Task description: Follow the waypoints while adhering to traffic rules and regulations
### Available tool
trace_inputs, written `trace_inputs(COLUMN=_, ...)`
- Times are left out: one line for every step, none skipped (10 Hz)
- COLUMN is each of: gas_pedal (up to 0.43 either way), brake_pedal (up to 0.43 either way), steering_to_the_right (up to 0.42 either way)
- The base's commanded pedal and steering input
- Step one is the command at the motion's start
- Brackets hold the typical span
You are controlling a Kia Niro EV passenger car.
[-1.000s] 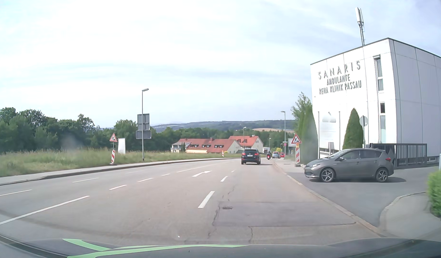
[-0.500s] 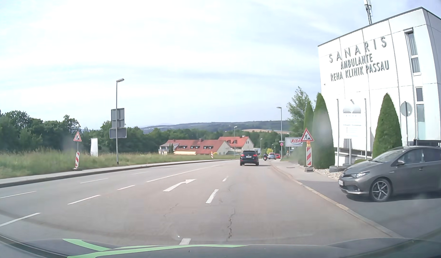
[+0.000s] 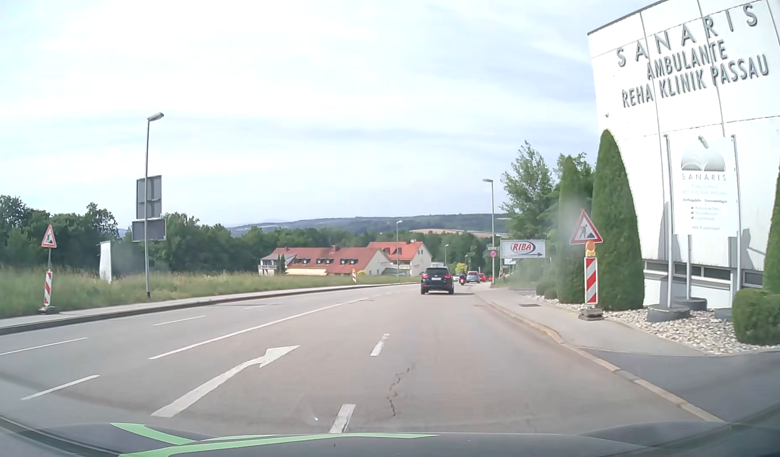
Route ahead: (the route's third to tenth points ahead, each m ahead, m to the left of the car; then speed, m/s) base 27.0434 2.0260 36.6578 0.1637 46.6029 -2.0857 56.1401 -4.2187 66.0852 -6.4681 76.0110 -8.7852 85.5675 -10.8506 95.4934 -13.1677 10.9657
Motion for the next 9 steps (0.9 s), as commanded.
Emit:
trace_inputs(gas_pedal=0.000, brake_pedal=0.000, steering_to_the_right=0.030)
trace_inputs(gas_pedal=0.000, brake_pedal=0.000, steering_to_the_right=0.029)
trace_inputs(gas_pedal=0.000, brake_pedal=0.000, steering_to_the_right=0.029)
trace_inputs(gas_pedal=0.000, brake_pedal=0.000, steering_to_the_right=0.029)
trace_inputs(gas_pedal=0.000, brake_pedal=0.000, steering_to_the_right=0.029)
trace_inputs(gas_pedal=0.000, brake_pedal=0.000, steering_to_the_right=0.028)
trace_inputs(gas_pedal=0.000, brake_pedal=0.000, steering_to_the_right=0.026)
trace_inputs(gas_pedal=0.000, brake_pedal=0.000, steering_to_the_right=0.024)
trace_inputs(gas_pedal=0.000, brake_pedal=0.000, steering_to_the_right=0.021)
